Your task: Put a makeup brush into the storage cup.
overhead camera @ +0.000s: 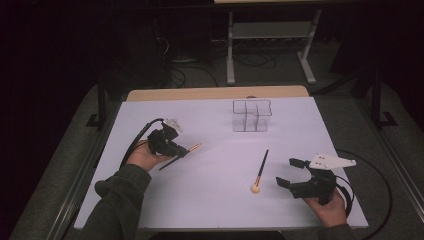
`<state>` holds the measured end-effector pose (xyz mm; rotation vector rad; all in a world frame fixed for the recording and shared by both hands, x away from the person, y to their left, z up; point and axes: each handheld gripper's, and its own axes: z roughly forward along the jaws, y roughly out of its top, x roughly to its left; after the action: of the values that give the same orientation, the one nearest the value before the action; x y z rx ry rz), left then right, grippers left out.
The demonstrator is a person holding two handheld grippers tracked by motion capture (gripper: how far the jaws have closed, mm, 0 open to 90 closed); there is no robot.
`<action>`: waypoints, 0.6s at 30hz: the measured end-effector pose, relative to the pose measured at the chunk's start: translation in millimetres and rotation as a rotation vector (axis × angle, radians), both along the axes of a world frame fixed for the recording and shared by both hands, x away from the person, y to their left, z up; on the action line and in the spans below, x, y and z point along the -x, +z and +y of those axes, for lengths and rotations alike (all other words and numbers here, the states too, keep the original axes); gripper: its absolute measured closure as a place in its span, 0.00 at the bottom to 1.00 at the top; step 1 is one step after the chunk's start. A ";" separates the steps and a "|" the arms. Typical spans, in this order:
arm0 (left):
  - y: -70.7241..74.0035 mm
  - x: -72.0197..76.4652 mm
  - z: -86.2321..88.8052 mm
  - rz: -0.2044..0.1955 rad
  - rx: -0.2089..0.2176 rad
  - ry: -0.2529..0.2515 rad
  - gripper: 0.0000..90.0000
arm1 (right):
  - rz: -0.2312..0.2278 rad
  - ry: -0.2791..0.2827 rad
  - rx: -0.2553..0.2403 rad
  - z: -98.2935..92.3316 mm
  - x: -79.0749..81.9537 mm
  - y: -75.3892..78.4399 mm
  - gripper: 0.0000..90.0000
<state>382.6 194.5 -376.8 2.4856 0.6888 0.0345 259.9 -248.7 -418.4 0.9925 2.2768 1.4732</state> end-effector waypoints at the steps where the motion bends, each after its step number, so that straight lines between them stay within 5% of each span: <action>1: 1.1 2.0 -0.7 -0.007 0.001 -0.001 0.92 | 0.000 0.007 0.005 1.2 -0.3 0.1 0.16; 8: 7.2 11.8 -4.5 -0.022 0.006 -0.036 0.92 | 0.000 0.024 0.014 7.6 -0.4 0.7 0.16; 18: 17.2 28.9 -8.8 -0.046 0.094 -0.065 0.92 | 0.044 0.101 0.052 30.9 -3.9 3.9 0.15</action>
<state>353.7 185.7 -359.6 2.4075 0.5765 0.0345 263.8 -217.9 -414.6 0.9172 2.4162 1.4359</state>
